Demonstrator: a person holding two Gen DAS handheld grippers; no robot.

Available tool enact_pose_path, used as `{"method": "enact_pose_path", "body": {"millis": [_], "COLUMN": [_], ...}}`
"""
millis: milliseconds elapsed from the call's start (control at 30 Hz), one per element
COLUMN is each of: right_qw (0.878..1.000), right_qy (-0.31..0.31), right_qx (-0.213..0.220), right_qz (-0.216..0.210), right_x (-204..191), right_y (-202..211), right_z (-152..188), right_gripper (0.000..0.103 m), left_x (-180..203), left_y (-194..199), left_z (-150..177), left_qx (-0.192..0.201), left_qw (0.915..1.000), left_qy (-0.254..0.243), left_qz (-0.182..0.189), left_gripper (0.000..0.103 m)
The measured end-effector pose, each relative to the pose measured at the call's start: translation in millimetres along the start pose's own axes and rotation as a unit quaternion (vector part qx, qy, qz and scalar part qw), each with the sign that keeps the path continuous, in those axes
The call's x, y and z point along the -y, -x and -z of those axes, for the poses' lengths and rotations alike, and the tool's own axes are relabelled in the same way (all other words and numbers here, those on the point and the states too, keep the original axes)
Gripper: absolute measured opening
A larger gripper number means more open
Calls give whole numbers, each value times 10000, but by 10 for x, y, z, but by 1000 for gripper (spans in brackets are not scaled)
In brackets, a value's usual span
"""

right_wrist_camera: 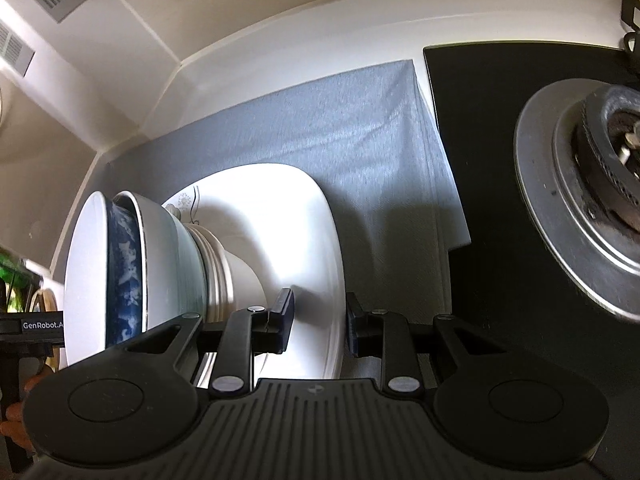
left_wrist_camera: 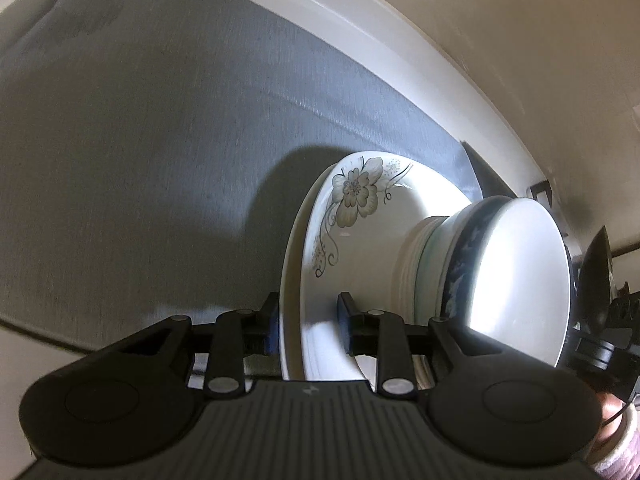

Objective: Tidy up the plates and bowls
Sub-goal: 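Lower the bowl stack with both tools onto the floral plate stack, then open both tools to release the bowl stack on the plates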

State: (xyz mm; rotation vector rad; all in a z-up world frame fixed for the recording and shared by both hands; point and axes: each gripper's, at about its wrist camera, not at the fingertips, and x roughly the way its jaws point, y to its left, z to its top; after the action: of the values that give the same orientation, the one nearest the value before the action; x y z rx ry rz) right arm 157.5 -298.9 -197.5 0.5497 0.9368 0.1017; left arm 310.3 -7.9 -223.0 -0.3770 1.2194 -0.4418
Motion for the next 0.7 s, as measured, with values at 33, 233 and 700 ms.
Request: {"method": "enact_pose_path", "body": {"millis": [33,233,700], "right_qw": [10000,9999,9928], "right_qy": [-16,94,582], "right_qx": [18,17,328], "right_qz": [-10,-100,996], "right_x": [9,36,-45], "right_y": [-18,-39,214], "right_z": [-26,-62,141], "right_gripper": [29,29,85], "left_x": [23,142,435], "left_y": [-16,-15,562], "left_z": [-23,-13,533], "left_qx": [11,106,1095], "left_qw": [10000,9991,9574], "left_qy": [-16,-138,-476], "left_qz": [-22,-389,-2629], "left_gripper": [33,45,103]}}
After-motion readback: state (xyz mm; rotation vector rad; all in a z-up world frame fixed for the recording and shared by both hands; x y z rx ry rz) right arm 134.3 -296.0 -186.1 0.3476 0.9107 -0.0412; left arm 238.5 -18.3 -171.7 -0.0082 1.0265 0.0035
